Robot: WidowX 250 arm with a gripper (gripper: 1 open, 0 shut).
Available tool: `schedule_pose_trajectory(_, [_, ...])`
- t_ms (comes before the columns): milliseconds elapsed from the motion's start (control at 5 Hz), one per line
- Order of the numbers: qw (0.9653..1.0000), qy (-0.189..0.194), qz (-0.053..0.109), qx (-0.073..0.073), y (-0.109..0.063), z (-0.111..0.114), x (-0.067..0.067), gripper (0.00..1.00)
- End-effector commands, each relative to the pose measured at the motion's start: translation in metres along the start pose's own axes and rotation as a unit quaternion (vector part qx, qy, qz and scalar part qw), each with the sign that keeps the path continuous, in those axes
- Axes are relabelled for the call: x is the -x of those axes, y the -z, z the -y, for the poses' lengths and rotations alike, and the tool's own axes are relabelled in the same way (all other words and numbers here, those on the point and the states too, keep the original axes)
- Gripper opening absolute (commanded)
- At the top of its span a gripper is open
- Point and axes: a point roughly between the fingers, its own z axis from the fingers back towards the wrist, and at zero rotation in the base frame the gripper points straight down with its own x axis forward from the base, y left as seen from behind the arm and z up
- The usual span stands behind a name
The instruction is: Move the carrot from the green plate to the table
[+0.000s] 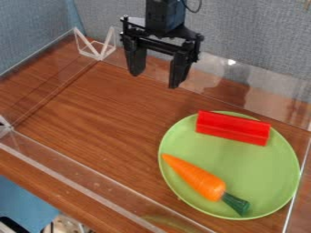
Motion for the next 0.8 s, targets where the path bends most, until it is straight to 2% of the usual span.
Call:
schedule_pose_trajectory(0, [0.9947, -0.103, 0.005, 0.001, 0.003, 0.019, 0.013, 1.0])
schedule_pose_trajectory(200, [0.9783, -0.207, 0.016, 0.007, 0.01, 0.043, 0.029, 1.0])
schedule_pose_trajectory(400, [0.9515, -0.305, 0.032, 0.016, 0.012, 0.068, 0.041, 1.0])
schedule_pose_trajectory(600, [0.916, -0.398, 0.041, 0.026, 0.021, 0.081, 0.049, 1.0])
